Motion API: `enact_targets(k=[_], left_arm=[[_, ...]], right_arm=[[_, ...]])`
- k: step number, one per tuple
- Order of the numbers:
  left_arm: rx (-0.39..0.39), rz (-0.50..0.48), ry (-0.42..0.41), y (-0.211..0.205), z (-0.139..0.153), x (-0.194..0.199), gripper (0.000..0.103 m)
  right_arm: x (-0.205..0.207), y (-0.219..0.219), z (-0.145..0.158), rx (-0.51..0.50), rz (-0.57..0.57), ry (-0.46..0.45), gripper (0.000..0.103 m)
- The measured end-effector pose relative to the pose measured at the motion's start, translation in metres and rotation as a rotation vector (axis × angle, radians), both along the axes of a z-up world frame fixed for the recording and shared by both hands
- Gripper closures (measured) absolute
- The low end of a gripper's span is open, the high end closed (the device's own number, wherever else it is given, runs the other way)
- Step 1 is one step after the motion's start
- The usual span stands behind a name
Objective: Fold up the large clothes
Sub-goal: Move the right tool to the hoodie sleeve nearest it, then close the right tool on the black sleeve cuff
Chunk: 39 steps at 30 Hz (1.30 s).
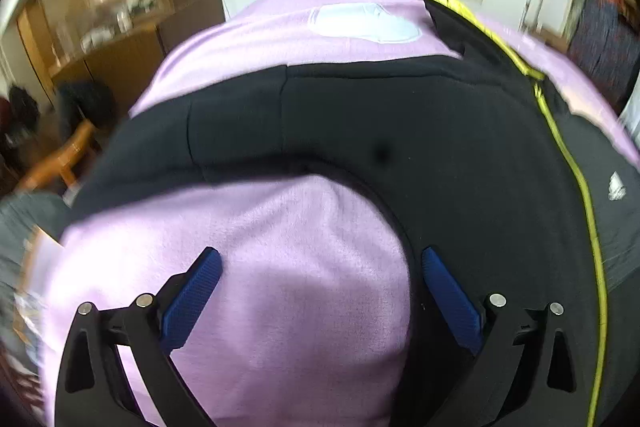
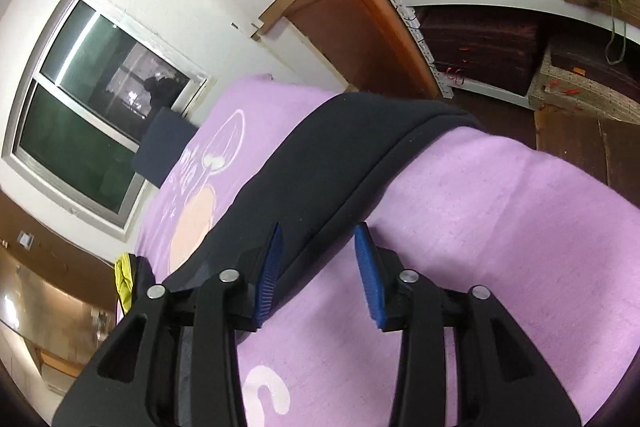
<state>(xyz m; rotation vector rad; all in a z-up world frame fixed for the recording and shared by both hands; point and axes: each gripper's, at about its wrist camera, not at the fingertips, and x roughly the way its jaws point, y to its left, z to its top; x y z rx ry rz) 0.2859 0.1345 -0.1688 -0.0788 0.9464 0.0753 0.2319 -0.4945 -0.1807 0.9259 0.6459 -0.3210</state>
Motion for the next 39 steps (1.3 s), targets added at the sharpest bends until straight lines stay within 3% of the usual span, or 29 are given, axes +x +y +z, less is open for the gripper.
enact_targets(k=[3, 10, 16, 24, 28, 34, 39], left_arm=[[0.017, -0.013, 0.004, 0.0, 0.001, 0.004, 0.003], [0.016, 0.003, -0.016, -0.001, 0.0, -0.001, 0.003], [0.015, 0.003, -0.017, -0.001, 0.0, -0.001, 0.003], [0.016, 0.003, -0.016, -0.001, 0.0, 0.0, 0.003], [0.016, 0.003, -0.017, -0.001, 0.0, -0.001, 0.003], [0.016, 0.003, -0.017, -0.001, 0.0, 0.0, 0.003], [0.016, 0.003, -0.017, -0.001, 0.0, 0.0, 0.003]], right_arm=[[-0.003, 0.0, -0.006, 0.068, 0.012, -0.015, 0.06], [-0.022, -0.001, 0.006, 0.126, 0.026, -0.046, 0.053], [-0.037, 0.0, 0.031, 0.087, 0.049, -0.066, 0.05], [-0.042, 0.011, 0.052, 0.128, 0.098, -0.093, 0.049], [-0.048, 0.018, 0.066, 0.065, 0.111, -0.094, 0.045], [-0.062, 0.02, 0.069, 0.137, 0.139, -0.105, 0.045], [-0.08, 0.016, 0.089, 0.041, 0.135, -0.114, 0.042]])
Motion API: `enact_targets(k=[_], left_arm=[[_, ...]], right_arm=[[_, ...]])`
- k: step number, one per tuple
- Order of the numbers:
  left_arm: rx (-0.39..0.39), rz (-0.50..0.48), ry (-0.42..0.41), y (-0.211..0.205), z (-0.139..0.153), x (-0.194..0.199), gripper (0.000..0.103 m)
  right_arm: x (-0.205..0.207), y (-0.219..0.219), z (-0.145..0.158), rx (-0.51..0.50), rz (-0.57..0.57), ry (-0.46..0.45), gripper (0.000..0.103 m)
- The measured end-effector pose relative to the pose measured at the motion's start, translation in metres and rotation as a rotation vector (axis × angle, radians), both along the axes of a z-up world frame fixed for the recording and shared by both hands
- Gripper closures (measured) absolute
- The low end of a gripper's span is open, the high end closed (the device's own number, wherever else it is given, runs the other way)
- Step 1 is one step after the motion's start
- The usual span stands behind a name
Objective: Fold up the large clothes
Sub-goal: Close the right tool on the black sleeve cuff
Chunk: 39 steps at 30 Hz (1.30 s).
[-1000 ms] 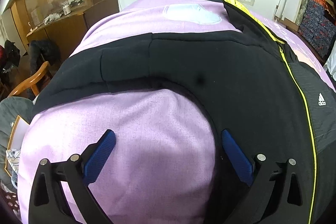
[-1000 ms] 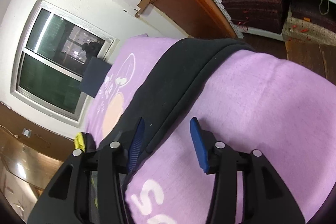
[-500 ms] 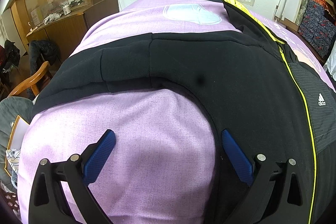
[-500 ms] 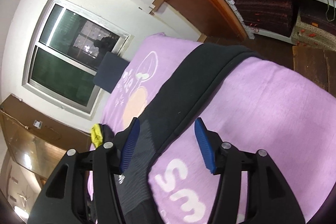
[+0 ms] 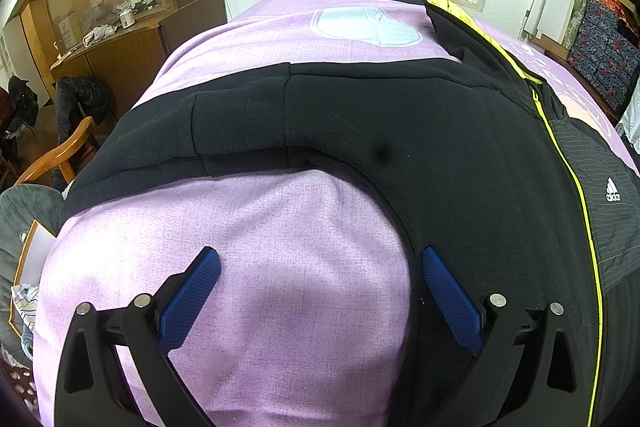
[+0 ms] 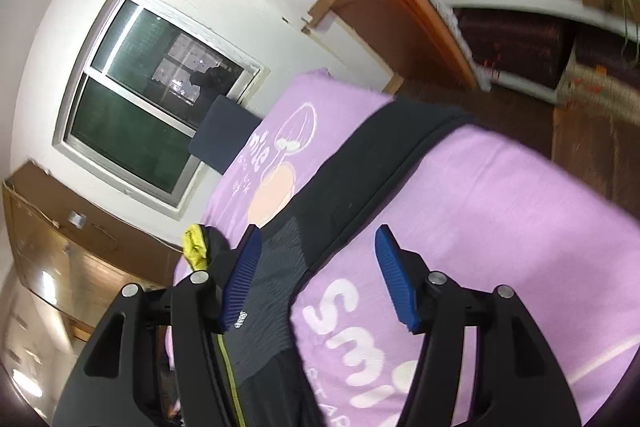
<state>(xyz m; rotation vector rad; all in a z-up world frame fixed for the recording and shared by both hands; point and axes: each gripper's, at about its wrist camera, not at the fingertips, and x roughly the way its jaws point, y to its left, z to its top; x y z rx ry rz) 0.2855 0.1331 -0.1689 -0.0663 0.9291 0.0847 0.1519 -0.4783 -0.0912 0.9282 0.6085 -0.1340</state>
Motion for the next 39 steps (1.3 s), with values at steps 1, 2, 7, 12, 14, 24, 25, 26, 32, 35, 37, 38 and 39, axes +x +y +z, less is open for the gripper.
enact_targets(k=[1, 2, 7, 12, 14, 24, 25, 26, 32, 35, 37, 38, 39], left_arm=[[0.0, 0.0, 0.0, 0.0, 0.0, 0.0, 0.003], [0.0, 0.0, 0.0, 0.0, 0.0, 0.0, 0.003], [0.0, 0.0, 0.0, 0.0, 0.0, 0.0, 0.003], [0.0, 0.0, 0.0, 0.0, 0.0, 0.0, 0.003], [0.0, 0.0, 0.0, 0.0, 0.0, 0.0, 0.003], [0.0, 0.0, 0.0, 0.0, 0.0, 0.0, 0.003], [0.0, 0.0, 0.0, 0.0, 0.0, 0.0, 0.003], [0.0, 0.0, 0.0, 0.0, 0.0, 0.0, 0.003], [0.0, 0.0, 0.0, 0.0, 0.0, 0.0, 0.003], [0.0, 0.0, 0.0, 0.0, 0.0, 0.0, 0.003], [0.0, 0.0, 0.0, 0.0, 0.0, 0.0, 0.003], [0.0, 0.0, 0.0, 0.0, 0.0, 0.001, 0.003], [0.0, 0.0, 0.0, 0.0, 0.0, 0.0, 0.003]], right_arm=[[-0.002, 0.001, 0.004, -0.023, 0.002, -0.002, 0.04], [-0.004, 0.003, 0.007, -0.039, 0.009, -0.006, 0.04], [-0.009, 0.014, 0.013, -0.063, 0.054, -0.014, 0.04], [-0.011, 0.031, 0.007, -0.17, 0.082, 0.018, 0.035], [-0.009, 0.035, -0.005, -0.152, 0.111, 0.037, 0.035], [0.015, 0.007, -0.041, -0.135, -0.012, 0.101, 0.035], [0.018, 0.005, -0.042, -0.142, -0.034, 0.098, 0.035], [0.022, 0.001, -0.047, -0.113, -0.056, 0.094, 0.035], [0.053, -0.016, -0.09, 0.129, -0.142, 0.09, 0.039], [0.072, -0.013, -0.091, 0.134, -0.136, 0.067, 0.039], [0.084, -0.013, -0.095, 0.142, -0.152, 0.063, 0.048], [0.088, -0.015, -0.096, 0.135, -0.183, 0.062, 0.05], [0.092, -0.016, -0.097, 0.113, -0.222, 0.064, 0.053]])
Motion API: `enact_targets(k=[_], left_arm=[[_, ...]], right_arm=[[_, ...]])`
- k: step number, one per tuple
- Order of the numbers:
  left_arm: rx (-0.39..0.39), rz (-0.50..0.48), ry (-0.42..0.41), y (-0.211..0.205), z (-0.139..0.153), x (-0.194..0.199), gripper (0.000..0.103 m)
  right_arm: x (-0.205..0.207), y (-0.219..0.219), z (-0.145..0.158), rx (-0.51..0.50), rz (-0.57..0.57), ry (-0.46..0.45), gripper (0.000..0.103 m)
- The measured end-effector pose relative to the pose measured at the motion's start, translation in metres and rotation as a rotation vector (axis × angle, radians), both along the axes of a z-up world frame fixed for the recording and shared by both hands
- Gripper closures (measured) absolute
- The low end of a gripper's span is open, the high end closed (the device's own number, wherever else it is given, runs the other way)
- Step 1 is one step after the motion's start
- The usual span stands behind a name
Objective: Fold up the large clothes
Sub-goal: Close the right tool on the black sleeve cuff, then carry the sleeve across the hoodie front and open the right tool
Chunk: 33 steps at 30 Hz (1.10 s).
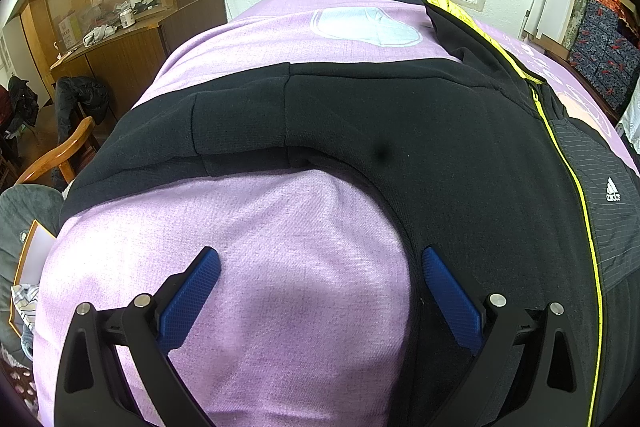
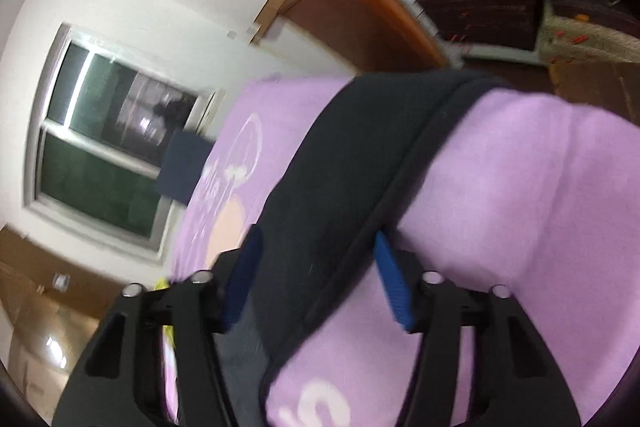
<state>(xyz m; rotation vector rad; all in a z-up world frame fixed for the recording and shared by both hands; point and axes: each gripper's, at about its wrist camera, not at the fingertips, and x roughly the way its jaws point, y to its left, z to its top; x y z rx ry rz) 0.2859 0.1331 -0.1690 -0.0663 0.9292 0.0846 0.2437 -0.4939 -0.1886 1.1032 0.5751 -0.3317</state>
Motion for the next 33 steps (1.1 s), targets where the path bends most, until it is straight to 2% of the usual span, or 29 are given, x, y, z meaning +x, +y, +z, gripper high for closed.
enact_targets(k=[5, 6, 7, 8, 9, 12, 16, 21, 23, 26, 28, 30, 33], left_arm=[[0.0, 0.0, 0.0, 0.0, 0.0, 0.0, 0.003], [0.0, 0.0, 0.0, 0.0, 0.0, 0.0, 0.003], [0.0, 0.0, 0.0, 0.0, 0.0, 0.0, 0.003], [0.0, 0.0, 0.0, 0.0, 0.0, 0.0, 0.003], [0.0, 0.0, 0.0, 0.0, 0.0, 0.0, 0.003], [0.0, 0.0, 0.0, 0.0, 0.0, 0.0, 0.003], [0.0, 0.0, 0.0, 0.0, 0.0, 0.0, 0.003], [0.0, 0.0, 0.0, 0.0, 0.0, 0.0, 0.003], [0.0, 0.0, 0.0, 0.0, 0.0, 0.0, 0.003], [0.0, 0.0, 0.0, 0.0, 0.0, 0.001, 0.003], [0.0, 0.0, 0.0, 0.0, 0.0, 0.0, 0.003], [0.0, 0.0, 0.0, 0.0, 0.0, 0.0, 0.003], [0.0, 0.0, 0.0, 0.0, 0.0, 0.0, 0.003]], right_arm=[[0.01, 0.001, -0.002, -0.072, -0.129, 0.008, 0.063], [0.01, 0.001, -0.003, -0.079, -0.149, 0.008, 0.071], [0.009, -0.001, -0.006, -0.069, -0.168, 0.006, 0.086], [0.008, -0.004, -0.01, -0.059, -0.182, -0.001, 0.093], [0.006, -0.005, -0.011, -0.057, -0.182, -0.007, 0.097], [0.007, -0.007, -0.004, -0.08, -0.122, -0.034, 0.098], [0.013, 0.008, 0.03, -0.206, 0.022, -0.081, 0.098], [0.03, 0.069, 0.084, -0.464, 0.263, -0.109, 0.098], [0.037, 0.104, 0.095, -0.566, 0.37, -0.104, 0.098], [0.044, 0.155, 0.092, -0.667, 0.54, -0.076, 0.098], [0.048, 0.18, 0.077, -0.662, 0.652, -0.031, 0.097], [0.054, 0.195, 0.053, -0.59, 0.765, 0.04, 0.091], [0.048, 0.195, 0.035, -0.514, 0.792, 0.064, 0.079]])
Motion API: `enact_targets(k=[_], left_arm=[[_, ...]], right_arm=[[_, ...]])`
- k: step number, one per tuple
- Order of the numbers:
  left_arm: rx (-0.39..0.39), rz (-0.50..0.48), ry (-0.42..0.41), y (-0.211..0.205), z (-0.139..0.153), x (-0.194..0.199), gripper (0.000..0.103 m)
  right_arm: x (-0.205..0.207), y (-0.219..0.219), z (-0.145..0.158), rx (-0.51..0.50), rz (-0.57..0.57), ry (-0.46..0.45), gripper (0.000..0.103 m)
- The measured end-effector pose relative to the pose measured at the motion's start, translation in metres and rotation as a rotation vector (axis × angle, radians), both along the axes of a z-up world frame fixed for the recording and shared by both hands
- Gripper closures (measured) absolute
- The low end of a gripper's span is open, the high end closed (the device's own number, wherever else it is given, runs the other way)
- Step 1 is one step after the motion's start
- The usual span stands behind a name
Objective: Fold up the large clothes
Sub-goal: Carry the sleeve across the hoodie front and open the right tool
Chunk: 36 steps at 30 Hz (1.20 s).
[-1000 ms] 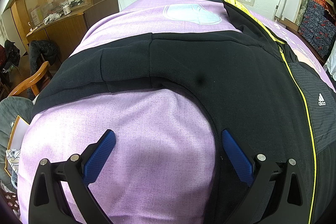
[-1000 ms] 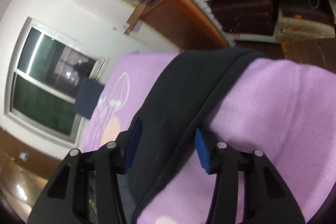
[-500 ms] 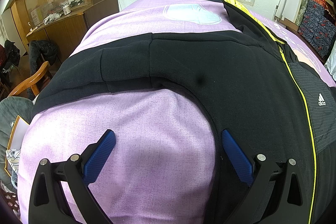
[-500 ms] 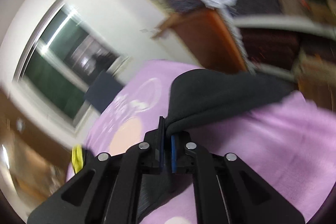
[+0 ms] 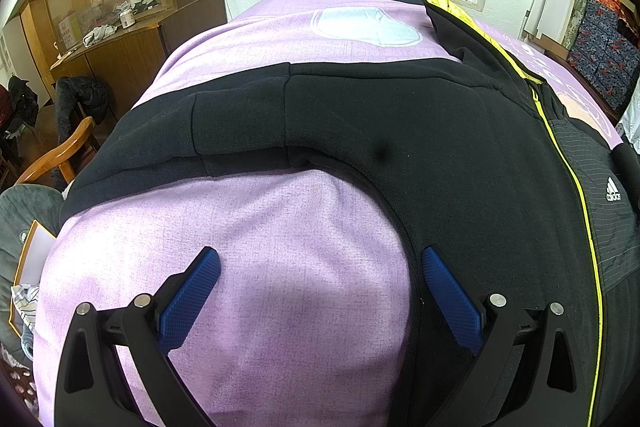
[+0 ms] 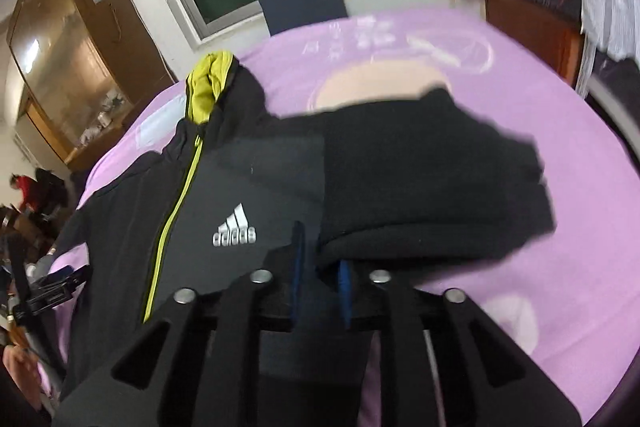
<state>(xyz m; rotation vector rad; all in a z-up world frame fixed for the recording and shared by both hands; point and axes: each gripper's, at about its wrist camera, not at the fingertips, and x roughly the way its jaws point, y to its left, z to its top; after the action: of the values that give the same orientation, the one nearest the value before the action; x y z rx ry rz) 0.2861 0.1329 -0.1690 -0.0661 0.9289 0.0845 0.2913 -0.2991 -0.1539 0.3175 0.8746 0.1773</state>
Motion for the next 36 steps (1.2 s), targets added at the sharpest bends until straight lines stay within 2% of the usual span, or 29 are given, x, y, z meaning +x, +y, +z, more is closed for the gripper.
enact_targets(k=[1, 3, 4, 7, 10, 14, 20, 23, 24, 25, 28, 31, 36], left_arm=[[0.0, 0.0, 0.0, 0.0, 0.0, 0.0, 0.003], [0.0, 0.0, 0.0, 0.0, 0.0, 0.0, 0.003], [0.0, 0.0, 0.0, 0.0, 0.0, 0.0, 0.003], [0.0, 0.0, 0.0, 0.0, 0.0, 0.0, 0.003], [0.0, 0.0, 0.0, 0.0, 0.0, 0.0, 0.003], [0.0, 0.0, 0.0, 0.0, 0.0, 0.0, 0.003], [0.0, 0.0, 0.0, 0.0, 0.0, 0.001, 0.003], [0.0, 0.001, 0.0, 0.0, 0.0, 0.0, 0.003], [0.0, 0.001, 0.0, 0.0, 0.0, 0.0, 0.003], [-0.002, 0.001, 0.0, 0.0, 0.0, -0.001, 0.003], [-0.005, -0.016, 0.007, 0.001, 0.0, -0.002, 0.003], [-0.012, -0.073, 0.012, 0.004, 0.001, -0.005, 0.003], [-0.026, -0.073, 0.004, 0.007, 0.001, -0.008, 0.003]], right_arm=[[-0.002, -0.007, -0.001, 0.043, -0.012, 0.002, 0.07], [-0.006, -0.034, 0.0, 0.195, -0.06, -0.003, 0.056], [-0.009, -0.045, 0.0, 0.264, -0.085, -0.011, 0.054], [-0.009, -0.08, 0.001, 0.436, -0.164, -0.022, 0.054], [-0.006, -0.092, -0.002, 0.52, -0.215, -0.011, 0.054], [-0.004, -0.109, -0.02, 0.688, -0.297, 0.019, 0.054], [-0.002, -0.133, -0.033, 0.793, -0.453, -0.001, 0.054], [-0.001, -0.144, -0.038, 0.78, -0.506, 0.0, 0.056], [0.0, -0.146, -0.039, 0.765, -0.521, -0.001, 0.063], [0.002, -0.148, -0.04, 0.737, -0.541, 0.001, 0.077], [0.003, -0.153, -0.044, 0.693, -0.561, -0.001, 0.095], [0.006, -0.148, -0.029, 0.599, -0.547, -0.045, 0.098], [0.009, -0.105, 0.033, 0.343, -0.411, -0.169, 0.099]])
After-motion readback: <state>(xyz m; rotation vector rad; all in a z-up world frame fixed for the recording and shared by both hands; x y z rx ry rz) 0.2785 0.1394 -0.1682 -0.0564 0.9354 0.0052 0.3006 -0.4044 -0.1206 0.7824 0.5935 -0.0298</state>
